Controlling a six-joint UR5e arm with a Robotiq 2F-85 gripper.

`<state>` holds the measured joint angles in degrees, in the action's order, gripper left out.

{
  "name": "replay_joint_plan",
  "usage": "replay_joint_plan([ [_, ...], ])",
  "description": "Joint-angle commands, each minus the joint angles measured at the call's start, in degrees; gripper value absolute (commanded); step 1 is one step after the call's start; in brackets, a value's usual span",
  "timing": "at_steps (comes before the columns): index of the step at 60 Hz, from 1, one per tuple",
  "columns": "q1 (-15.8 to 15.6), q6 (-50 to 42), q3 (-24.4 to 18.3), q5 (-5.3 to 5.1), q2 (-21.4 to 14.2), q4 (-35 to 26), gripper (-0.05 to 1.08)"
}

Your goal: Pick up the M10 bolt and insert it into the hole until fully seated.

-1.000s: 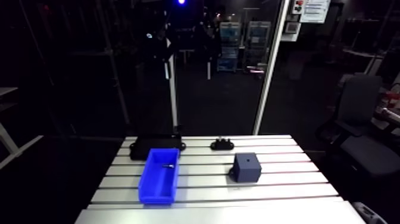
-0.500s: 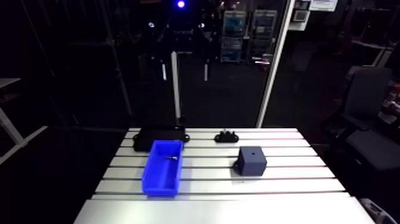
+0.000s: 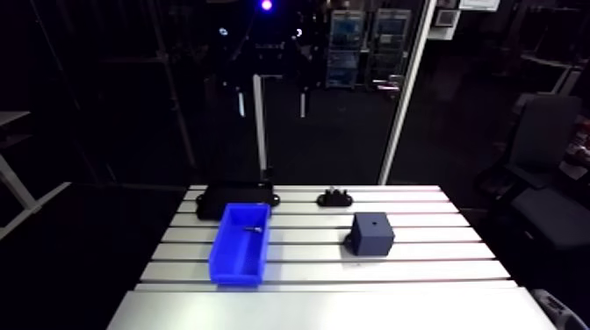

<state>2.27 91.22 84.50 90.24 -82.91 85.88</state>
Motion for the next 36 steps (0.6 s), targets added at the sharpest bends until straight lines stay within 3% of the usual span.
replay_joint_plan([
  [1,0.37,0.23,0.01,0.32,0.25,0.52,0.0],
  [36,1.54,0.58,1.94,0.68,-0.45,5.63,0.0],
])
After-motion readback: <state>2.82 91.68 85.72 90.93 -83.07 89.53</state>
